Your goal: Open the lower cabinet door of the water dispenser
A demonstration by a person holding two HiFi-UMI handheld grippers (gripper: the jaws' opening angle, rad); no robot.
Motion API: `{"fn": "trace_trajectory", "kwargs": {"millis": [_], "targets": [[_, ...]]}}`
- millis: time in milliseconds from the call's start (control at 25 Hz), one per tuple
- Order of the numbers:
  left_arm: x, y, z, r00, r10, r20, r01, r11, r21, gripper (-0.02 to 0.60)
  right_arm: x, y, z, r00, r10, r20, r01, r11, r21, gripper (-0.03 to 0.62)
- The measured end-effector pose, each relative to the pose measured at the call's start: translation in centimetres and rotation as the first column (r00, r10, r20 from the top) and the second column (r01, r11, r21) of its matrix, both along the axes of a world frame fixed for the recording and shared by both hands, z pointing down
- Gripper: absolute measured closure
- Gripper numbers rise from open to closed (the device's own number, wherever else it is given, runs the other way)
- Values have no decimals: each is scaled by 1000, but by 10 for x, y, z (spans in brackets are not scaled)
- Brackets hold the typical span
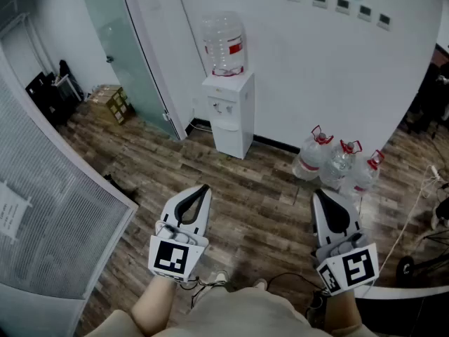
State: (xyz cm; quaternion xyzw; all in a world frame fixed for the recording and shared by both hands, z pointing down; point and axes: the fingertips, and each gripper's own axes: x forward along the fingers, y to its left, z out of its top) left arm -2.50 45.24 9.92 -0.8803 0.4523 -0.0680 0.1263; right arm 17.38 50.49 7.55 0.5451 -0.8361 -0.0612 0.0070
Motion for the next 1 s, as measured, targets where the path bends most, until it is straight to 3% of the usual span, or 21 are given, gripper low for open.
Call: {"fn": "trace_trajectory", "kwargs": {"millis": [160,400,880,1000], "targets": [[12,2,2,1000,25,-10,-25,1000,6,575,10,-2,5,1000,11,-7,-11,1000,18,586],[30,7,7,1000,0,9,0,1000,-4,575,38,4,13,999,23,44,-23,1000,-2,586],[41,18,22,999,-47,22,48,998,-36,576,49,7,39,998,-37,51,39,998,-39,586],[45,11,27,999,-50,16,51,998,-34,576,51,3,41,991,-74,111,79,996,-41,586]]}}
